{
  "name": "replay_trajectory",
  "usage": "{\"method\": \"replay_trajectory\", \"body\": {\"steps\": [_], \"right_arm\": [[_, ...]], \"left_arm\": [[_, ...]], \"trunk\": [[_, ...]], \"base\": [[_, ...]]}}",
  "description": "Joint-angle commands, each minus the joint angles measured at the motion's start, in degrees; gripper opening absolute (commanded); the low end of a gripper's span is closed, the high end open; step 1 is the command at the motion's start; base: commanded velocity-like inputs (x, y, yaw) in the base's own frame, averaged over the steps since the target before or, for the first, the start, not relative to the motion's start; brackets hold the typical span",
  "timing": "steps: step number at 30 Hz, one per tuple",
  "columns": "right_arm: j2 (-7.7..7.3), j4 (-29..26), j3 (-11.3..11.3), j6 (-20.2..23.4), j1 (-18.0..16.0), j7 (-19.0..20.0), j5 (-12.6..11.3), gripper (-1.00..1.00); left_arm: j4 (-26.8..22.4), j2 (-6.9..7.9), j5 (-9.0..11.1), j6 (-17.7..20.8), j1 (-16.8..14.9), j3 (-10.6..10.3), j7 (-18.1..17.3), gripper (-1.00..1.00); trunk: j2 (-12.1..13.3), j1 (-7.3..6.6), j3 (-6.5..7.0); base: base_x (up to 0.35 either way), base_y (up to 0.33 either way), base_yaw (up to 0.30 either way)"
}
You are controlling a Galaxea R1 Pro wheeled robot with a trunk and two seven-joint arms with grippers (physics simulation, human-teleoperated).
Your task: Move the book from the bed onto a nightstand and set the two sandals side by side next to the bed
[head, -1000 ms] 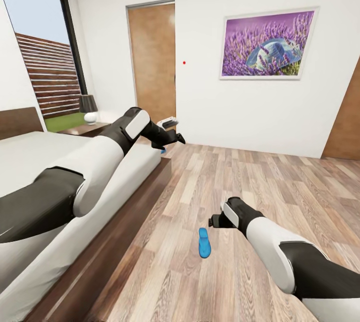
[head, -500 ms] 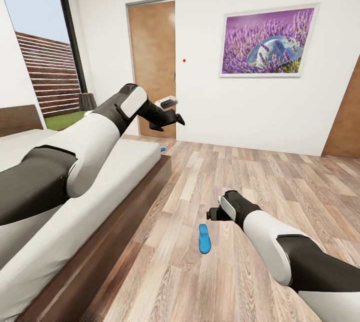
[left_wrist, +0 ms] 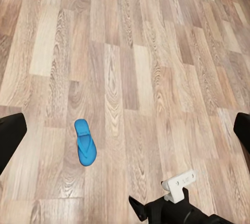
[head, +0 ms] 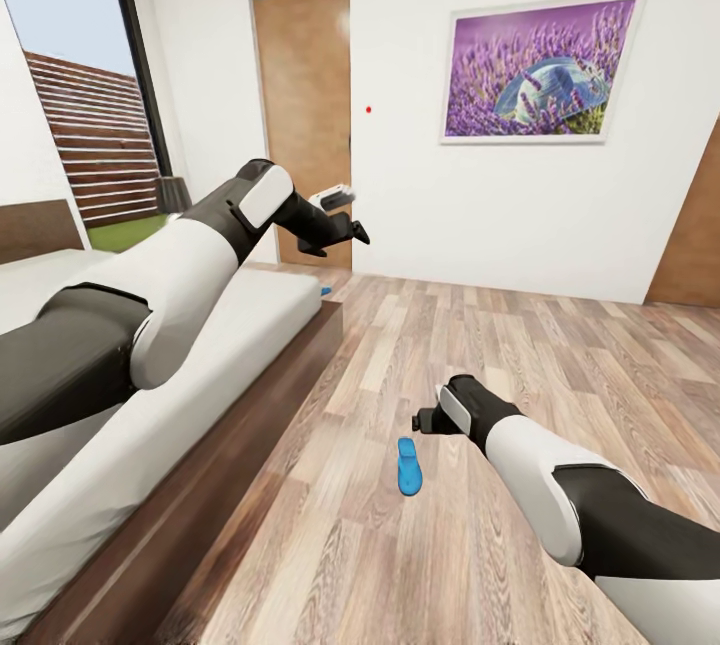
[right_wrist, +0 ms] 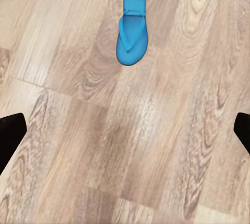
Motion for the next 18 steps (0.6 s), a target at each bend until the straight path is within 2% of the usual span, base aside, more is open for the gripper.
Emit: {"method": "replay_trajectory", "body": {"steps": [1,18], "right_arm": [[0.02,-0.1,-0.1,0.2,0.0,-0.4,-0.4,1.0],[0.16,-0.2,0.1,-2.6,0.0,-0.4,-0.3,1.0]], "left_arm": [[0.0,0.0,0.4,0.1,-0.1,-0.1,0.3,1.0],[0.2,0.0,0.6,0.3,-0.1,-0.1,0.1,1.0]], "trunk": [[0.0,0.01,-0.29],[-0.3,0.45,-4.05]], "base": [[0.0,0.0,0.0],[0.0,0.0,0.0]]}}
